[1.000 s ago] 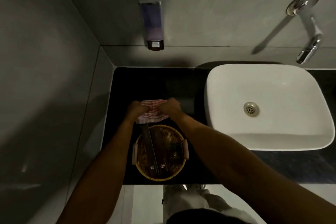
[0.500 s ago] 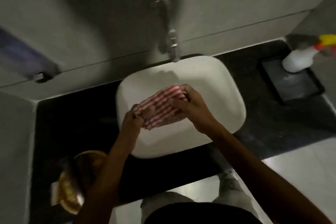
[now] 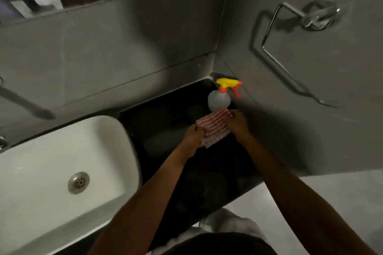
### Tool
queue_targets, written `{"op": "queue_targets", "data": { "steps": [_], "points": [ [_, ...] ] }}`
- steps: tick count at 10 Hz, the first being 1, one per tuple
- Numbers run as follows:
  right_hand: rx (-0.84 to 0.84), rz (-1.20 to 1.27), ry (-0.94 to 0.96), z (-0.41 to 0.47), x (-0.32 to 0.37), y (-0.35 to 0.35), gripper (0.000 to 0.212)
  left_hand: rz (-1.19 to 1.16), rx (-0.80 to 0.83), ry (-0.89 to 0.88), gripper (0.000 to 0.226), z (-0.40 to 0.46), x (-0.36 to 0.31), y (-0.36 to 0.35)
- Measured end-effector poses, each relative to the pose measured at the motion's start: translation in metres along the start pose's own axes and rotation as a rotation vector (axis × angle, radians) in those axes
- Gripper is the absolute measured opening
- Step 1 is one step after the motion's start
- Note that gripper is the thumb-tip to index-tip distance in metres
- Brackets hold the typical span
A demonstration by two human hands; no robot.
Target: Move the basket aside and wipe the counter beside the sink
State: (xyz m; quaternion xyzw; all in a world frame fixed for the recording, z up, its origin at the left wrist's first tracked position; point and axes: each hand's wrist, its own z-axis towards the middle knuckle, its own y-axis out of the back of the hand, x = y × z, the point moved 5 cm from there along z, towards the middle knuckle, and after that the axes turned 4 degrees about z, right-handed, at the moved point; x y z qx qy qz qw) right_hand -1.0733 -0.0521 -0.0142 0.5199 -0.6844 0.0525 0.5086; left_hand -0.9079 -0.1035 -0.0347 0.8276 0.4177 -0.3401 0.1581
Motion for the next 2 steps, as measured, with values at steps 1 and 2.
{"op": "queue_targets", "data": {
  "steps": [1,2],
  "points": [
    [0.061,-0.199,-0.082,0.024,-0.013,0.009,0.039,0.044,-0.054,0.053,0.039,0.019,0.003,-0.013],
    [-0.016,-0.395,0.008,0.019,-0.014,0.008,0.044,0.1,-0.258,0.015,0.041,0.01,0.0,0.002]
  ]
}}
